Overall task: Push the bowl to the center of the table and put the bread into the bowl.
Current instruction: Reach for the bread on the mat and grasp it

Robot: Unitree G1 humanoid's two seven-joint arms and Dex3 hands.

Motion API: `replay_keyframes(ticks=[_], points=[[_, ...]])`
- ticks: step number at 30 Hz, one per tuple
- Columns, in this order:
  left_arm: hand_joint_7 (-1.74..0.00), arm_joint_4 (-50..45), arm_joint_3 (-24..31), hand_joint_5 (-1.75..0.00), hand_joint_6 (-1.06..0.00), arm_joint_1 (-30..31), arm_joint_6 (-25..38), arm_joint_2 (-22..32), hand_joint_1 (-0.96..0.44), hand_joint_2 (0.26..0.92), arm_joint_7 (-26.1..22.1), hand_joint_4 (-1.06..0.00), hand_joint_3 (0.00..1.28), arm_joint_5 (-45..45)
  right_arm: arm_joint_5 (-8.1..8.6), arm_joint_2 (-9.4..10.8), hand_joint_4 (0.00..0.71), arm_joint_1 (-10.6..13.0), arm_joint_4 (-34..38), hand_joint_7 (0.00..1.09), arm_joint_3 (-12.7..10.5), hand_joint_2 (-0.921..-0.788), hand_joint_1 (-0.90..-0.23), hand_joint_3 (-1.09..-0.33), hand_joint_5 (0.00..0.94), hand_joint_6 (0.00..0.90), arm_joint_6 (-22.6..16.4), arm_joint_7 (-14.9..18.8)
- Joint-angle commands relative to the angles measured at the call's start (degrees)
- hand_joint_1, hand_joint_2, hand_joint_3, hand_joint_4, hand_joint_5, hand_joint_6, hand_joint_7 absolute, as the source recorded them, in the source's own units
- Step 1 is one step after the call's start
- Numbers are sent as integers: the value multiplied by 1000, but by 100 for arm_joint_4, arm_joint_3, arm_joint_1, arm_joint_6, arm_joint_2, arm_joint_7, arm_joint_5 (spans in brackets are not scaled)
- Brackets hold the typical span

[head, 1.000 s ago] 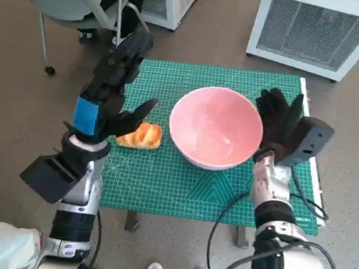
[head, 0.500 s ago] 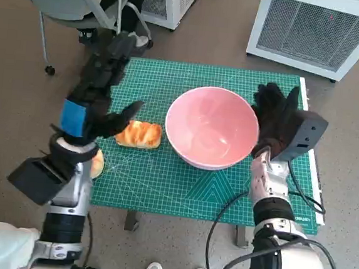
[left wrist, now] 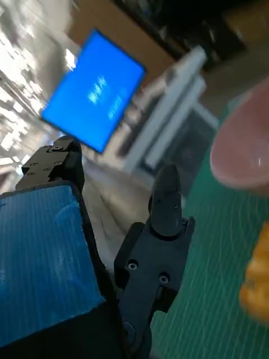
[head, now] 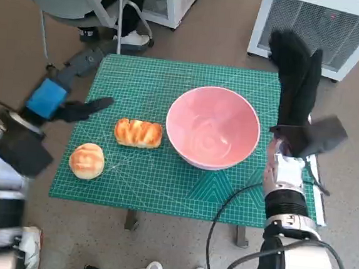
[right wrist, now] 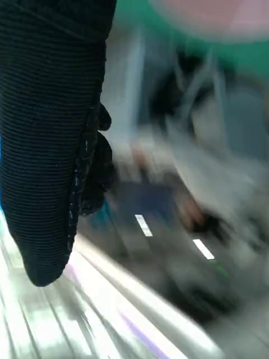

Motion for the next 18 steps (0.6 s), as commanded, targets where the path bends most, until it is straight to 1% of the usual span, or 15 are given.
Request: replay_keyframes(ticks=[1,2,4,7,8,10,11,12,15,18], points=[[-47,146,-469,-7,-367,-455,589,213,-417,872,-402,-267,29,393,346,76,328,424,-677,718,266,-921,-683,-754,18,47,-375,738],[-42,188,-554,-4,-362,-535,682,238,-412,857,-469,-256,21,467,412,83,326,474,-812,750,311,-921,-684,-761,17,33,-404,851],[-35,288,-732,-2,-357,-690,859,277,-393,833,-603,-240,10,620,487,83,324,582,-1074,793,407,-921,-687,-768,15,14,-411,991],[-30,378,-895,-1,-354,-817,1034,304,-366,814,-735,-228,5,744,536,86,324,706,-1348,817,491,-921,-689,-771,15,5,-329,1069],[-28,430,-1006,-1,-354,-884,1145,314,-348,804,-839,-220,4,833,528,93,324,779,-1489,823,534,-921,-690,-771,15,3,-315,1074],[-15,485,-1249,-1,-333,-1000,1406,331,-257,780,-1044,-183,3,1042,487,98,328,908,-1721,834,613,-921,-691,-770,17,1,-318,1051],[-12,499,-1374,-1,-329,-1053,1549,330,-239,776,-1143,-176,2,1158,453,98,329,966,-1818,835,644,-921,-691,-770,18,0,-323,1028],[-8,502,-1446,-1,-312,-1085,1638,327,-193,770,-1201,-157,2,1227,433,96,330,1001,-1881,828,665,-921,-689,-769,19,0,-316,1010],[-5,569,-1753,-1,-282,-1253,1980,264,-114,764,-1427,-130,1,1512,300,64,333,1110,-2042,809,716,-921,-686,-768,21,-1,-321,907],[-1,641,-1968,0,-258,-1393,2214,185,-35,762,-1576,-110,2,1693,249,41,336,1161,-2121,786,751,-921,-683,-767,23,-1,-299,861]])
